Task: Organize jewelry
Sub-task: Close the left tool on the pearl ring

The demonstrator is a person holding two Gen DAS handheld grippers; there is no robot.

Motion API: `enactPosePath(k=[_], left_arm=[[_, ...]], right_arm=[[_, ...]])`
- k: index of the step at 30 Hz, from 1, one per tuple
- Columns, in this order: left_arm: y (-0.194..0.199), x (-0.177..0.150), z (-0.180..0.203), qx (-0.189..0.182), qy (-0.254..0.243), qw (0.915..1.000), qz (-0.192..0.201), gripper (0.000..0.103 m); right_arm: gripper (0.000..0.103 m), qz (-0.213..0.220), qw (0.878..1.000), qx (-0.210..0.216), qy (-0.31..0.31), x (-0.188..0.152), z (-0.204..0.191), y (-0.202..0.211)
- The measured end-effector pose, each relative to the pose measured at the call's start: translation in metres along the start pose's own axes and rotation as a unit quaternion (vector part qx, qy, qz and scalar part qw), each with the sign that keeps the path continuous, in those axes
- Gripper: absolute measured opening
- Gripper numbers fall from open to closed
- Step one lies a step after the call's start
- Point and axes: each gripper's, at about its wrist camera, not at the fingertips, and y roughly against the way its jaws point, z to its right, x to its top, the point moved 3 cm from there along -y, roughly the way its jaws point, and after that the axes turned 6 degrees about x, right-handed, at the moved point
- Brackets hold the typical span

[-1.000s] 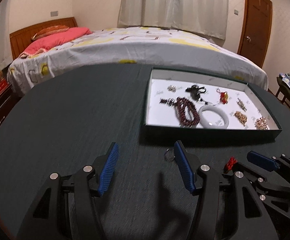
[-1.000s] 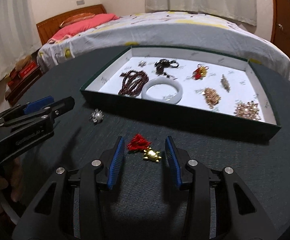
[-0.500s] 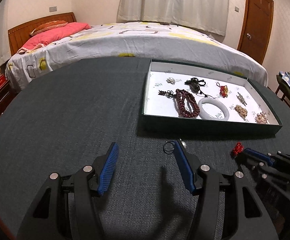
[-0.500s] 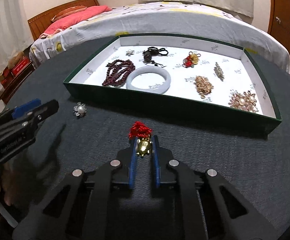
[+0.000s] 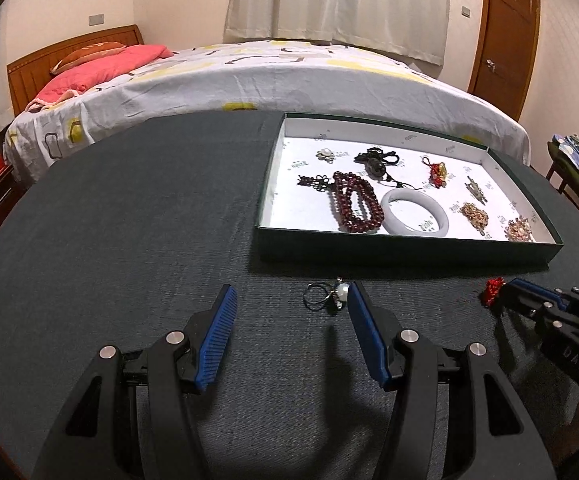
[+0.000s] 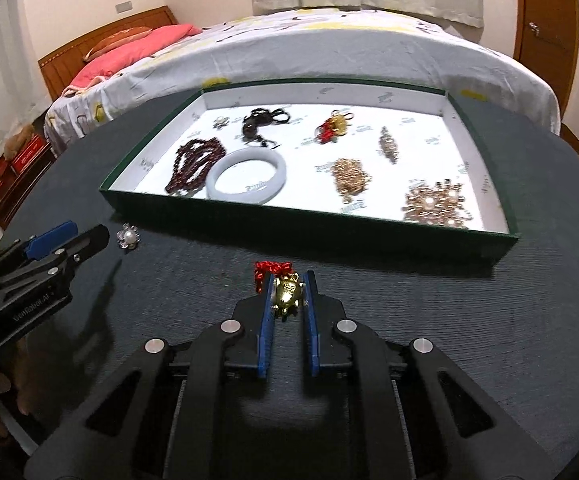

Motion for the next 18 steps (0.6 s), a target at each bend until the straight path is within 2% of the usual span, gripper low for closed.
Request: enactPosePath(k=[7, 15, 18], left_arm=[[-0.008, 0.002, 0.012, -0.01, -0.003, 0.9999, -0.006, 0.057], [-0.023, 0.005, 0.018, -0.013, -0.015, 0.9993, -0.031, 0.056], [-0.026, 0.004, 0.019, -0.017, -0.018, 0.9989, -0.041, 0.046]], right_arm=[[0.014, 0.006, 1.0, -0.006, -0.016, 0.0, 0.015, 0.005], [0.014, 0.007, 1.0, 0.001, -0.024, -0.001, 0.021, 0.005], [0.014, 0.008, 1.0, 0.004, -0.027, -0.001, 0.024, 0.005]])
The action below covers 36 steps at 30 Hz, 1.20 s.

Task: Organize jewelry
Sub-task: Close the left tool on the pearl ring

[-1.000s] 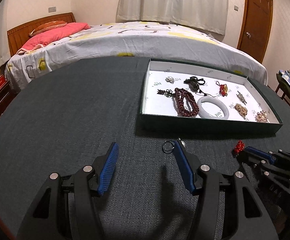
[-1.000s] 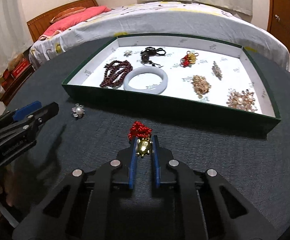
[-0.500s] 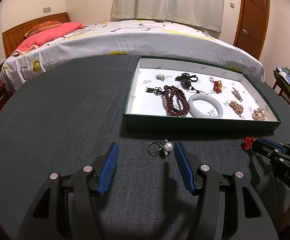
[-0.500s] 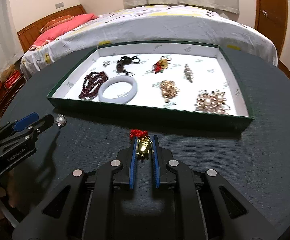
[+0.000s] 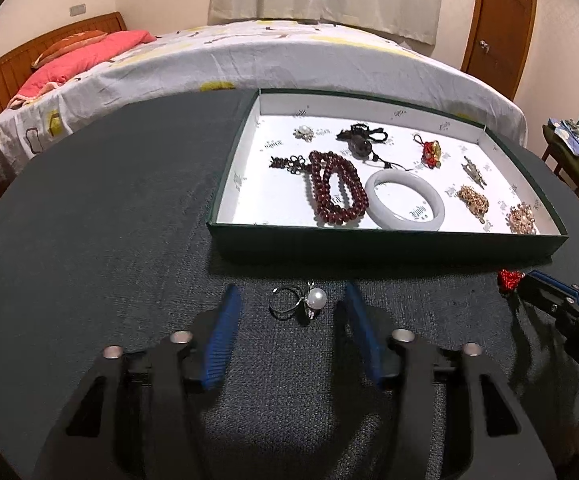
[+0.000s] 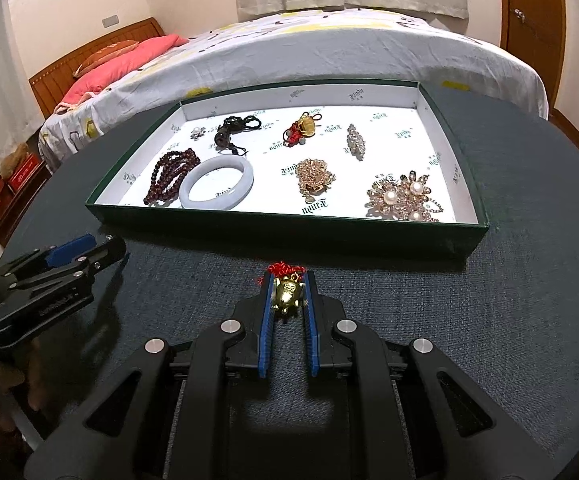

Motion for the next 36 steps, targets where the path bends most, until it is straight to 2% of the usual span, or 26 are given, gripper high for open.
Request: enactPosePath(k=[6, 11, 36], left_arm=[[-0.001, -0.001, 0.001, 0.001, -0.006, 1.0, -0.004, 0.04], [-0.001, -0.001, 0.002, 0.0, -0.014, 0.9999, -0.002, 0.03], [0.019, 0.008, 0.007, -0.014, -0.02, 0.9994, 0.026, 0.03]], right_arm=[[0.014, -0.002, 1.0, 0.003, -0.005, -0.001, 0.003, -0.001], [0.014, -0.002, 1.0, 0.006, -0.006, -0.002, 0.004, -0.003], [0.014, 0.011, 1.0, 0.009, 0.0, 0.006, 0.0, 0.007]])
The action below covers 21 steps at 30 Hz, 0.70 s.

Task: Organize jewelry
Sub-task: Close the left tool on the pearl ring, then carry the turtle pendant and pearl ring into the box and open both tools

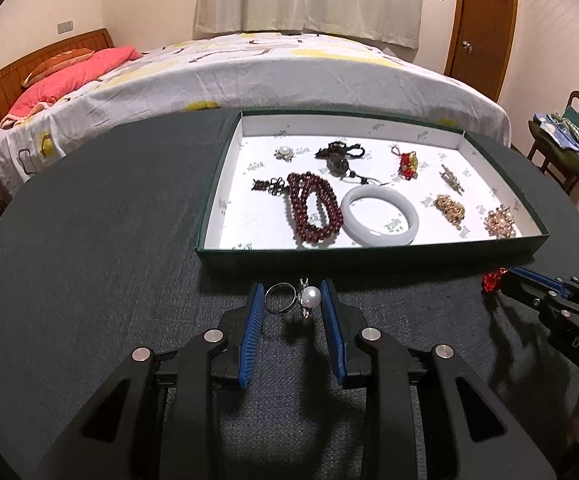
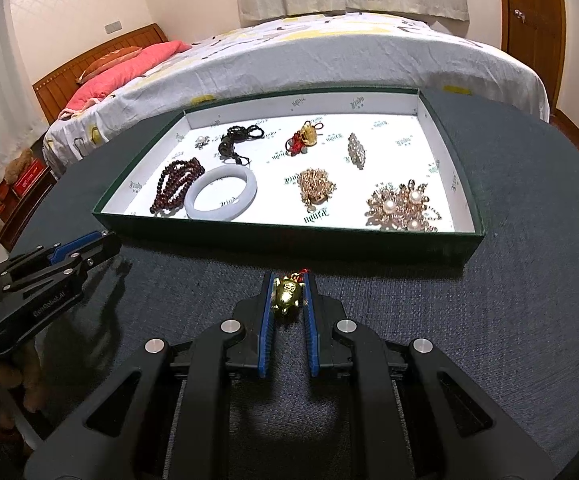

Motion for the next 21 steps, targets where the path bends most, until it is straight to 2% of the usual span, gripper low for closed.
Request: enactPosePath(k=[10, 21], left_arm=[[0.015, 0.021, 0.011, -0.022, 0.0, 0.9994, 0.026, 0.03], [0.014, 0.058, 0.04, -0.051, -0.015, 0.9969, 0.058, 0.03]], right_arm=[[0.014, 0.034, 0.999, -0.001, 0.004, 0.017, -0.002, 0.023], [0.014, 0.078, 0.997, -0.02, 0.003, 0.057, 0.015, 0.035]])
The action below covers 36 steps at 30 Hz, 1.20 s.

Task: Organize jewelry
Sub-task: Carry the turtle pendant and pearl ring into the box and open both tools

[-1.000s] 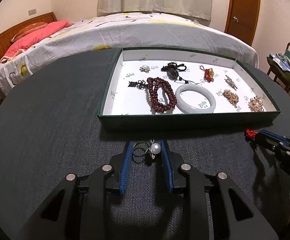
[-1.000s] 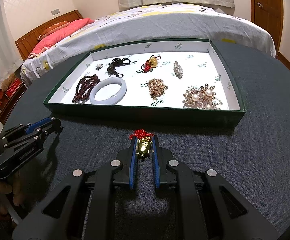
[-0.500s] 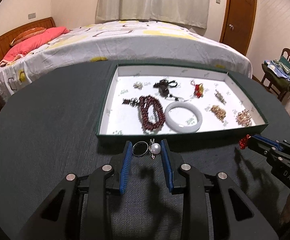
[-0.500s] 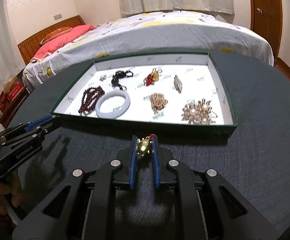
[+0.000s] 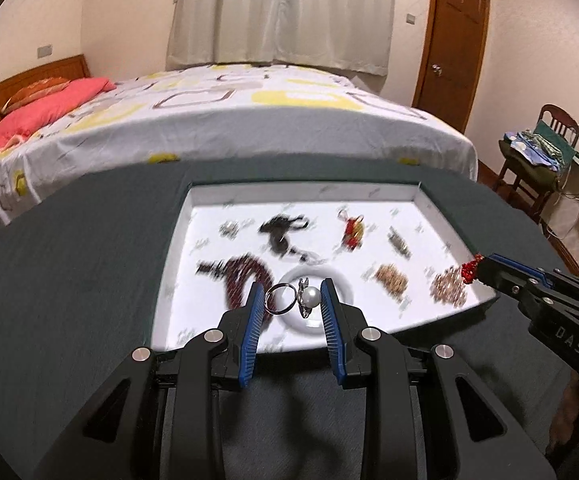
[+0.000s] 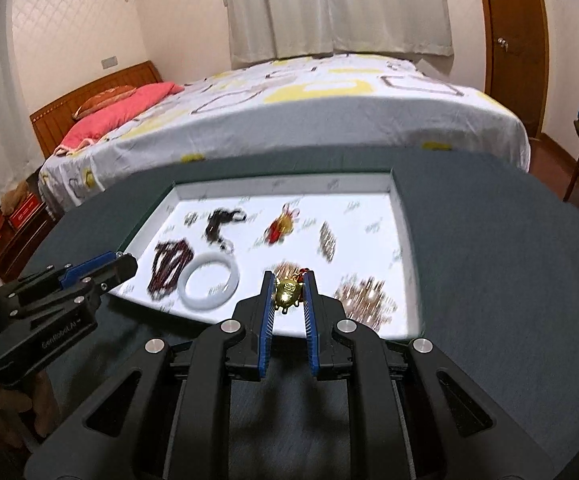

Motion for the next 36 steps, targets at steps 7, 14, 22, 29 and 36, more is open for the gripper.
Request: enactPosePath(k=[7, 14, 22, 29, 36], left_arm=[[-0.022, 0.026, 0.017, -0.011, -0.003, 0.9999, 0.008, 0.03], [-0.046, 0.047, 0.028, -0.009, -0.005, 0.9999, 0.012, 0.03], [-0.075, 0.065, 0.038, -0.001, -0.011, 0.9999, 0.011, 0.03], [-0.107, 0.068, 0.043, 0.007, -0.017, 0.9997, -0.015, 0.03], [-0.134, 0.065, 0.041, 0.024, -0.012, 0.9975, -0.066, 0.03]], right_arm=[[0.014, 0.02, 1.0, -0.014, 0.0, 0.029, 0.017, -0.011], [0.014, 0.033, 0.999, -0.02, 0.004, 0.051, 0.026, -0.026], [0.014, 0.041, 0.999, -0.027, 0.012, 0.067, 0.039, -0.051], [0.014, 0.012, 0.999, -0.038, 0.01, 0.068, 0.055, -0.085], [0.014, -0.022, 0.999, -0.048, 0.008, 0.068, 0.062, -0.108]])
